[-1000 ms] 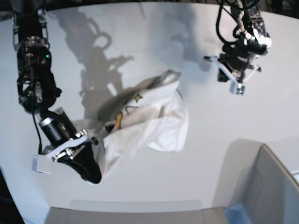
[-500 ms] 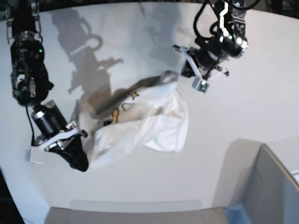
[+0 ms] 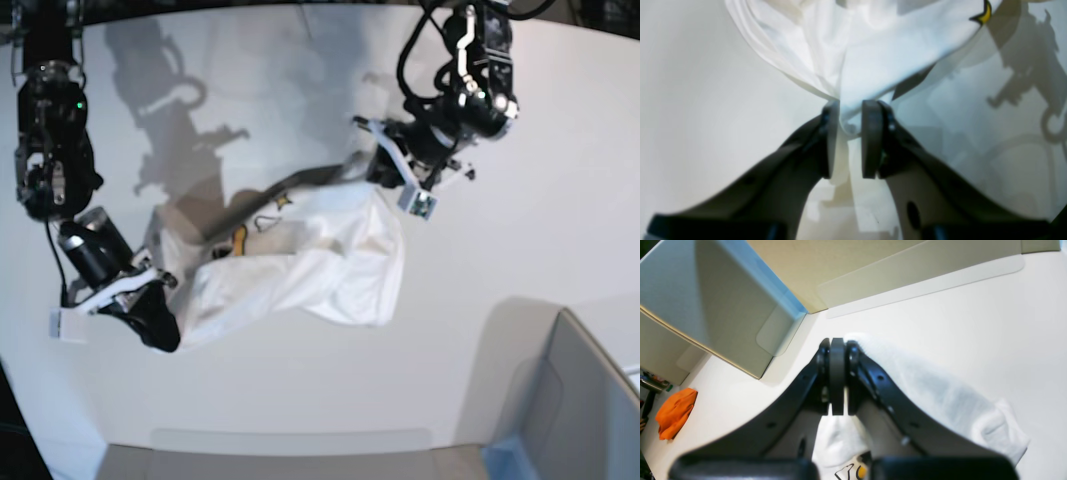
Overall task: Layout the t-shirt on the table in an organized manner, then fold the t-shirt properly
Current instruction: 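Lift the t-shirt with both grippers and stretch it between them, then swing the held t-shirt up and lay it flat on the table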
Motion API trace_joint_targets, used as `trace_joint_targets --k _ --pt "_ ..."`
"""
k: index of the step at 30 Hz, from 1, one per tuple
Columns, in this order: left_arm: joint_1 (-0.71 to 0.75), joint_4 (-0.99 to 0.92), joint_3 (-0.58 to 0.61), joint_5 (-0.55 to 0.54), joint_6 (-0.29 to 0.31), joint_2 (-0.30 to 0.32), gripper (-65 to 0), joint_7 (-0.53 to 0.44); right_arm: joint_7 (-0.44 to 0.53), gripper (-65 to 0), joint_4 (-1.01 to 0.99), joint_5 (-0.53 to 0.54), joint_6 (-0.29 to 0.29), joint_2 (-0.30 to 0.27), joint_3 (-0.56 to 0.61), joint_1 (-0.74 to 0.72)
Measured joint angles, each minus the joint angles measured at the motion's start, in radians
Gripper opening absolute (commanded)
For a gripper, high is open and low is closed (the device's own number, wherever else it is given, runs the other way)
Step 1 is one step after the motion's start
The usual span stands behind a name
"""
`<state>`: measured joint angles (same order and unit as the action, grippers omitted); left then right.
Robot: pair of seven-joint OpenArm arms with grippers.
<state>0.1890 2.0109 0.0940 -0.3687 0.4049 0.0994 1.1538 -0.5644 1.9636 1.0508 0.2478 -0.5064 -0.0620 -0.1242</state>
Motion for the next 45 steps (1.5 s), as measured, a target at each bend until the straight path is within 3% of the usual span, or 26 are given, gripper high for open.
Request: trace_joint_targets --k 6,18,28,34,37,42,45 --pt "-0.010 0.000 0.000 0.000 0.000 0.000 -44.2 0.077 0.000 -65.0 0.000 0.000 0.000 0.000 0.000 0.000" --pt "-0.068 -0.106 0.003 0.001 0.000 0.000 -44.1 0.073 -0.001 -65.0 0.000 0.000 -0.001 0.000 0.000 0.014" --pt "-0.092 -0.116 0.032 0.002 0.000 0.002 -44.1 0.061 0.000 -65.0 0.000 0.000 -0.001 -0.023 0.000 0.014" --pt "-0.118 -0.243 0.130 -0.010 0.004 -0.008 -44.5 -0.031 -0.005 -65.0 0.001 0.000 0.000 -0.023 0.000 0.031" --pt "-0.111 -0.261 0.126 0.000 0.003 -0.001 -49.6 -0.044 0.010 -65.0 0.003 0.000 -0.003 -0.026 0.000 0.040" --pt "-0.120 -0.259 0.119 0.001 0.001 0.003 -63.4 -0.056 0.007 -65.0 0.007 0.000 -0.003 -0.026 0.000 0.058" --pt "-0.131 -0.259 0.111 0.001 0.004 0.001 -65.0 -0.055 0.006 -65.0 0.007 -0.001 -0.003 -0.025 0.000 0.064"
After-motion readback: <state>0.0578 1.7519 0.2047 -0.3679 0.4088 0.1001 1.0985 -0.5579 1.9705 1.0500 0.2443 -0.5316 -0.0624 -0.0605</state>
